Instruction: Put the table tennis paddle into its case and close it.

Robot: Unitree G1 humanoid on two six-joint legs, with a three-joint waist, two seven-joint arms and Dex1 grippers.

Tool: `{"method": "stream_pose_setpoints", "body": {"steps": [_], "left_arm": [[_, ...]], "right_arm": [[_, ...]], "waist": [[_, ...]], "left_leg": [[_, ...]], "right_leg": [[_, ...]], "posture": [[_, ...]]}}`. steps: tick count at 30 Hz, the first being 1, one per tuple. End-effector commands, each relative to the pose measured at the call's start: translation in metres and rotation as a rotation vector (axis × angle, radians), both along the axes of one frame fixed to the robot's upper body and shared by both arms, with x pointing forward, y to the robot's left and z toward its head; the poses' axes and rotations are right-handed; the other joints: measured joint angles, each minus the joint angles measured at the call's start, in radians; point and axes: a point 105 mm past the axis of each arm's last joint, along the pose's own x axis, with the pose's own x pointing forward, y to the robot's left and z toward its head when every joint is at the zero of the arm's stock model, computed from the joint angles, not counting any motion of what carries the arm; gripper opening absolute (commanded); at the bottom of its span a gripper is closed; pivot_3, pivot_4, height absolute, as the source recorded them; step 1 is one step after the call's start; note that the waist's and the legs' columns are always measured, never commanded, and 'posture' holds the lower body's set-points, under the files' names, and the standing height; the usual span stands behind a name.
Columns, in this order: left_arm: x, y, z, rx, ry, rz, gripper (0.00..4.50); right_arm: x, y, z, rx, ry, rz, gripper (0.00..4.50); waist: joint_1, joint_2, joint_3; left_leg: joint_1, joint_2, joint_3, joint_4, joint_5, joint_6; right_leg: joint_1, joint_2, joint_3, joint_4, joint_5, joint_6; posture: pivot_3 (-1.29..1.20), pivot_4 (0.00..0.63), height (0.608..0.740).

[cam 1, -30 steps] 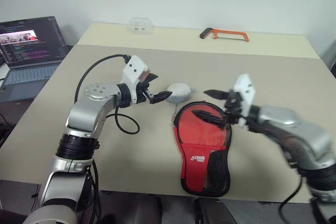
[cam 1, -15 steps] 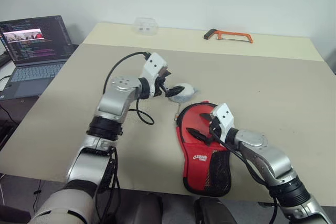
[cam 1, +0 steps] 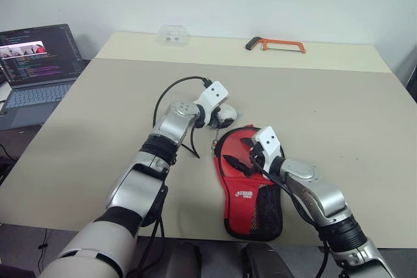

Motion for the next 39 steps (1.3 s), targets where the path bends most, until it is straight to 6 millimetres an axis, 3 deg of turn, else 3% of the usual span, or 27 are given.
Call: {"method": "stream_pose_setpoints", "body": {"steps": [1, 10, 13, 27, 32, 39], "left_arm": [[0.005, 0.000, 0.007, 0.002, -0.029, 0.022, 4.11], [0.010, 0.003, 0.007, 0.074, -0.050, 0.052, 1.36], [0.017, 0.002, 0.015, 0.105, -0.104, 0.076, 0.87], [0.034, -0.036, 0.056, 0.287, -0.450, 0.113, 0.73], [0.026, -0.071, 0.070, 0.402, -0.659, 0.025, 0.73], [0.008, -0.117, 0.081, 0.433, -0.854, -0.094, 0.73]], "right_arm": [[-0.003, 0.001, -0.013, -0.021, 0.050, 0.005, 4.50], [0.007, -0.006, -0.021, -0.137, 0.053, -0.056, 4.50], [0.009, -0.008, -0.028, -0.191, 0.056, -0.061, 4.50], [-0.002, 0.004, -0.030, -0.210, 0.066, 0.018, 4.50], [-0.009, 0.007, -0.029, -0.212, 0.077, 0.040, 4.50], [-0.014, 0.013, -0.027, -0.208, 0.080, 0.048, 4.50]], "waist": [[0.000, 0.000, 0.000], [-0.001, -0.001, -0.001], [0.000, -0.002, -0.002], [0.001, -0.002, -0.002], [0.003, -0.002, -0.002], [0.002, -0.002, -0.002]], "left_leg": [[0.000, 0.000, 0.000, 0.000, 0.000, 0.000], [0.002, 0.000, 0.000, 0.000, 0.000, 0.000], [0.002, -0.001, -0.001, 0.000, 0.000, 0.000], [0.002, -0.002, -0.001, -0.001, 0.000, 0.000], [0.002, -0.002, 0.000, -0.001, 0.000, 0.000], [0.002, -0.003, 0.002, -0.002, 0.000, 0.000]], "right_leg": [[0.000, 0.000, 0.000, 0.000, 0.000, 0.000], [0.001, 0.000, 0.000, 0.001, 0.000, 0.000], [0.001, 0.000, 0.000, 0.002, 0.000, 0.000], [0.001, -0.001, 0.000, 0.000, 0.000, 0.000], [0.001, -0.001, 0.000, 0.000, 0.000, 0.001], [0.001, -0.001, 0.001, -0.001, 0.000, 0.001]], "posture": [[0.00, 0.150, 0.740], [0.00, 0.150, 0.740], [0.00, 0.150, 0.740], [0.00, 0.150, 0.740], [0.00, 0.150, 0.740], [0.00, 0.150, 0.740]]}}
